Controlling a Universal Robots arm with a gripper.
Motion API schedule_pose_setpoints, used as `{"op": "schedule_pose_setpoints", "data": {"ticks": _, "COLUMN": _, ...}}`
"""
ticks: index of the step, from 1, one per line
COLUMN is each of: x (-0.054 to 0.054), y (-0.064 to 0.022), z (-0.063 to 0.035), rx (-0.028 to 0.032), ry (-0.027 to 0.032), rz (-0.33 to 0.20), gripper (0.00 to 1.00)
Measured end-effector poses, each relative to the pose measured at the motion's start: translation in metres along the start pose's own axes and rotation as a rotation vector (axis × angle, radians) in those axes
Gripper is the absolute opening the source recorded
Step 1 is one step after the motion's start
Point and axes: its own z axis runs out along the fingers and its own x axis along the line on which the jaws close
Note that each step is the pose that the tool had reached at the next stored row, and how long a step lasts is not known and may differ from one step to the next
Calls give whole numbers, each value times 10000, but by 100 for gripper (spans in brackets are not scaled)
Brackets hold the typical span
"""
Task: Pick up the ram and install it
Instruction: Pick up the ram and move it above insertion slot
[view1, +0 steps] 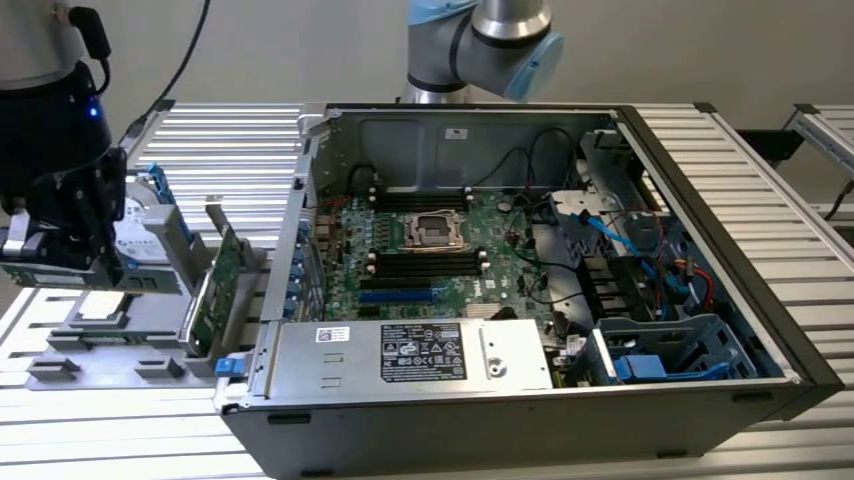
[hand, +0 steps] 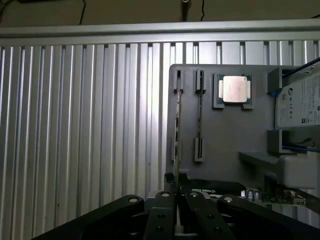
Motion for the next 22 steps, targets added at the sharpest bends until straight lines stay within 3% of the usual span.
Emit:
{"op": "schedule_pose_setpoints", "data": {"ticks": 5, "x": -1, "y": -152, "z": -140, "rx": -94, "ry": 8, "rz": -6, "gripper": 14}}
{"op": "schedule_pose_setpoints", "data": {"ticks": 22, "x": -22, "y": -809, "z": -528, "rx": -168, "ry": 9, "rz": -11, "gripper": 14}}
